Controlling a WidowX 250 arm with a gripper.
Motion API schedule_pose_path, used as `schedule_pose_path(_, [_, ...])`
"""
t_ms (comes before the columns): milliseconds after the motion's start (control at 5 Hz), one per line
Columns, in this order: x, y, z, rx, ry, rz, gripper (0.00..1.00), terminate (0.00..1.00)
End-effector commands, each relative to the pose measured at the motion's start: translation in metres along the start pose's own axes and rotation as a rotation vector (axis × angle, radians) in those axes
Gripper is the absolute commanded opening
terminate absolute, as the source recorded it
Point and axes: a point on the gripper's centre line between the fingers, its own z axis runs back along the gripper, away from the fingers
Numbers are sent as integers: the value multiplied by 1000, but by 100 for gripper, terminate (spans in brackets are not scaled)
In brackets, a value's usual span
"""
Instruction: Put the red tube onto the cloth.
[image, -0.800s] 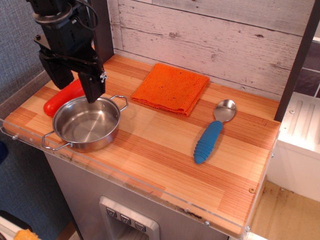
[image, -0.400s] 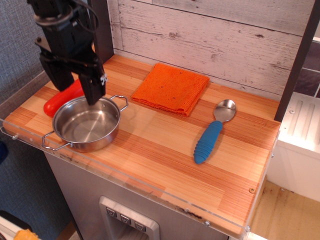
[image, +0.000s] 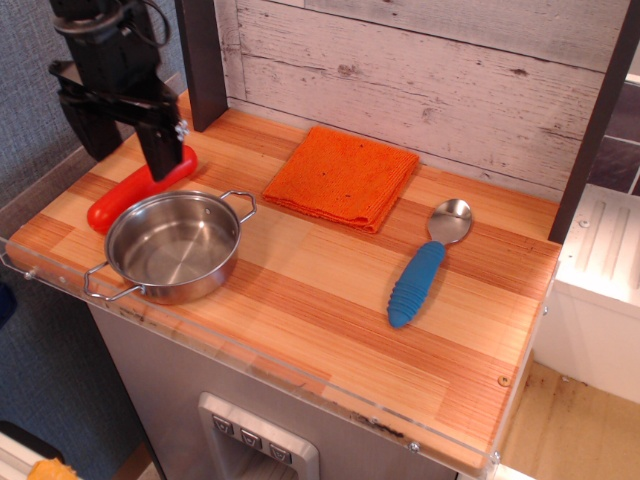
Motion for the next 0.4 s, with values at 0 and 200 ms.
schedule_pose_path(0, [22,37,-9,66,7,49,100,0])
schedule_pose_path(200, [26,45,-29,64,42,64,100,0])
